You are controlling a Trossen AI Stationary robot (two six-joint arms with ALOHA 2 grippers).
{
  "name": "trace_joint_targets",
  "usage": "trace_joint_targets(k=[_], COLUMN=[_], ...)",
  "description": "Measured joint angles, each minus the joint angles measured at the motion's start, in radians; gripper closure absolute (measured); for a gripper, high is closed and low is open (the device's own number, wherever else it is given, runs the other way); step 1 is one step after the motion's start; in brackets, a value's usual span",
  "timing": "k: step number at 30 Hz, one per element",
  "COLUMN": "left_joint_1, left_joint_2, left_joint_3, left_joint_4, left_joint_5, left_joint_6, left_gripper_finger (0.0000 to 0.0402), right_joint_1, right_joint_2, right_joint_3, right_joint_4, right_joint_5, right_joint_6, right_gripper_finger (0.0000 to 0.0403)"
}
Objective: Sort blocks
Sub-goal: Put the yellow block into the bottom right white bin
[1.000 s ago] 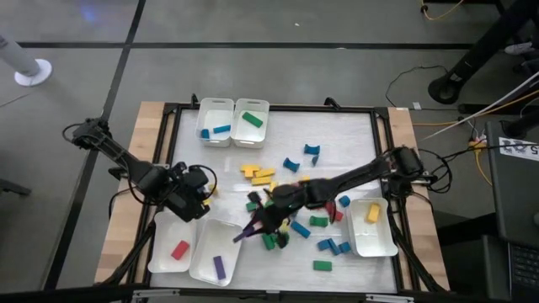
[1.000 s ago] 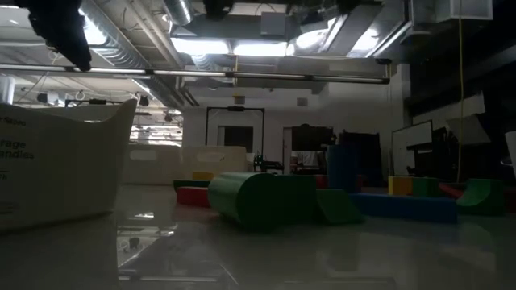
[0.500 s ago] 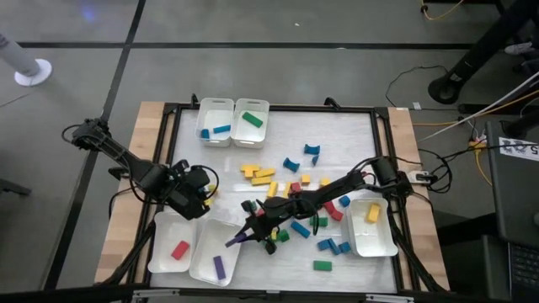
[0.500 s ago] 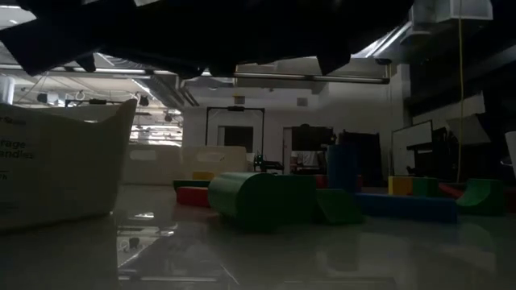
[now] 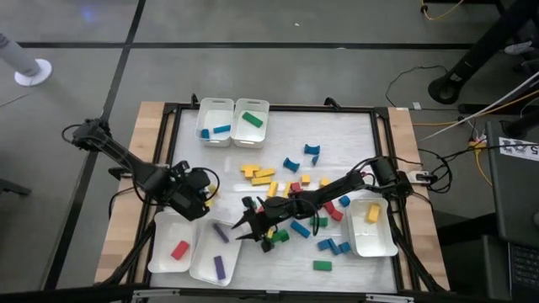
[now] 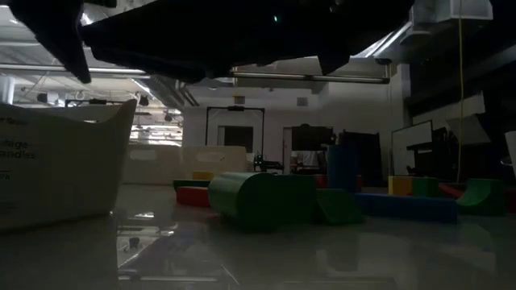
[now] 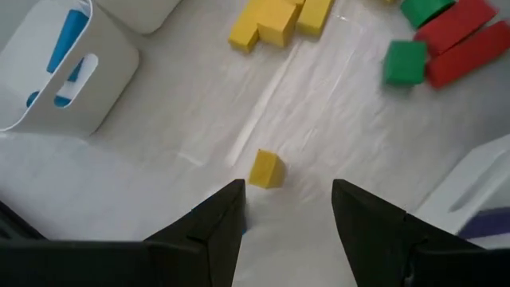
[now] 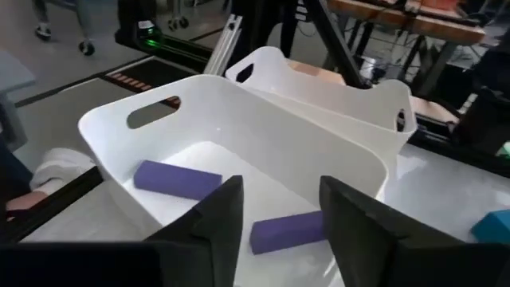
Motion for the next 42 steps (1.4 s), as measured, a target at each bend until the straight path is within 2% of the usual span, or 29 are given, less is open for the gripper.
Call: trace_joint_targets(k=[15,23,35,38,42], left_joint_1=[0.020,0.076,0.204,0.234,0.256], left_joint_2=[0.001,0.001,0.001,0.001,0.000], left_joint_3=[-0.184,-0.237,-0.320,-0.327,-0.329], left_joint_4=[0.212,0.257,0.375,0.383,0.401], left_joint_5=[0.005,0.006,0.080,0.116,0.121], left_joint_6=[0.259,0.328,0.407,0.414,0.415], left_gripper_finger=[0.0224,0.0224,0.0224,0.0237,0.0288], right_joint_1=[-0.001,-0.001,0.000,0.000,0.000], right_joint_2=[-0.139,-0.184,-0.190,-0.198,-0.241], right_joint_3=[0.000,0.001,0.000,0.000,0.000], right_joint_4=[-0.123,-0.208,-0.237,-0.272,-0.374], right_joint_5=[0.024,0.025,0.025,0.025,0.026], right_joint_6=[0.000,-0.001,-0.001,-0.001,0.004], right_gripper_finger=[0.0226,0.0226,0.0226,0.0226,0.0226])
